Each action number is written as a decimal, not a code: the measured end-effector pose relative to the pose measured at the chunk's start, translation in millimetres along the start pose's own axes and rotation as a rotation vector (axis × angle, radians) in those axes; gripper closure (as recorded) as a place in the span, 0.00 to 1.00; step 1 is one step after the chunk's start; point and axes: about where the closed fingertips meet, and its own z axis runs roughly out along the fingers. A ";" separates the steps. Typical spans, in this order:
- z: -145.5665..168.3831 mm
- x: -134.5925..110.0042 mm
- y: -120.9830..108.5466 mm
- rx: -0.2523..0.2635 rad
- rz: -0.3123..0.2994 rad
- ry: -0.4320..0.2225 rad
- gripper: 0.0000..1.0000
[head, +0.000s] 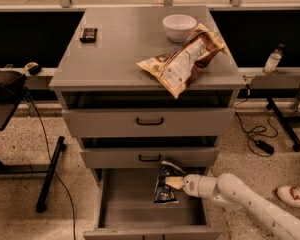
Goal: Place blue chip bag into bottom drawer
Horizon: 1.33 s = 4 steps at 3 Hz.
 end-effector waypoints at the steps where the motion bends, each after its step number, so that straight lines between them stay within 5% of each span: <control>1: 51.2 32.3 -38.7 -0.055 0.114 -0.021 1.00; 2: 109.6 76.5 -60.7 -0.089 0.156 0.126 1.00; 4: 126.5 74.0 -55.9 -0.101 0.136 0.152 0.59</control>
Offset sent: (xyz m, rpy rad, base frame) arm -0.0043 0.0999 -0.2224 0.0322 0.3600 0.2322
